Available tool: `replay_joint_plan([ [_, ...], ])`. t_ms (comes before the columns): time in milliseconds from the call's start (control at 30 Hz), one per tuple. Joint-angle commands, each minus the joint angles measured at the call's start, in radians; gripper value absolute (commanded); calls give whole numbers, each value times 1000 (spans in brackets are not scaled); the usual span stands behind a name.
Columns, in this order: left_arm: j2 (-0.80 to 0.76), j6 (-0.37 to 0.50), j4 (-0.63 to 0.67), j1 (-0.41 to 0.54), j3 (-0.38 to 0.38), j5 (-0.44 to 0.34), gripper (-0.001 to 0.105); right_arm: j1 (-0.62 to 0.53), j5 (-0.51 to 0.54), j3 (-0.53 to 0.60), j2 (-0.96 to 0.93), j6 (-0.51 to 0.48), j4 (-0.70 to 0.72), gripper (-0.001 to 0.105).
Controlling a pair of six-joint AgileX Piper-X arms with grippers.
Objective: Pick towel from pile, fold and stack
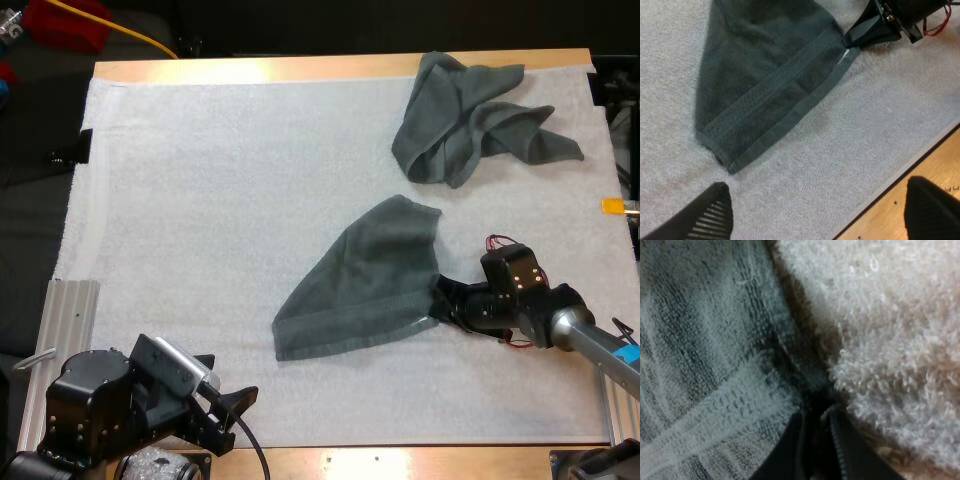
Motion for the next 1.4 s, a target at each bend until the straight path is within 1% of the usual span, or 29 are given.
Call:
replay_joint_plan([
  [0, 0, -8, -2, -4, -7, 7, 68, -2, -2, 2, 3, -15, 2, 0],
  [100, 7, -11, -4, -4, -7, 7, 68, 1, -7, 2, -1, -22, 2, 0],
  [200, 34, -48, -18, -4, 3, 34, 68, 1, -26, 2, -2, -22, 7, 0],
  [333, 92, -105, -94, -4, 47, 91, 68, 1, -32, 2, -14, -39, 28, 0],
  [467, 152, -136, -175, -4, 100, 132, 68, 1, -20, 2, -47, -69, 74, 0],
  [633, 244, -162, -231, -4, 167, 133, 68, 1, 3, 2, -88, -107, 115, 0],
  [833, 379, -182, -316, -4, 225, 134, 68, 1, 2, 2, -92, -112, 121, 0],
  [967, 477, -182, -381, -4, 239, 147, 68, 1, 2, 2, -92, -112, 121, 0],
  [1367, 797, -182, -522, -4, 239, 157, 68, 1, 2, 2, -92, -112, 121, 0],
])
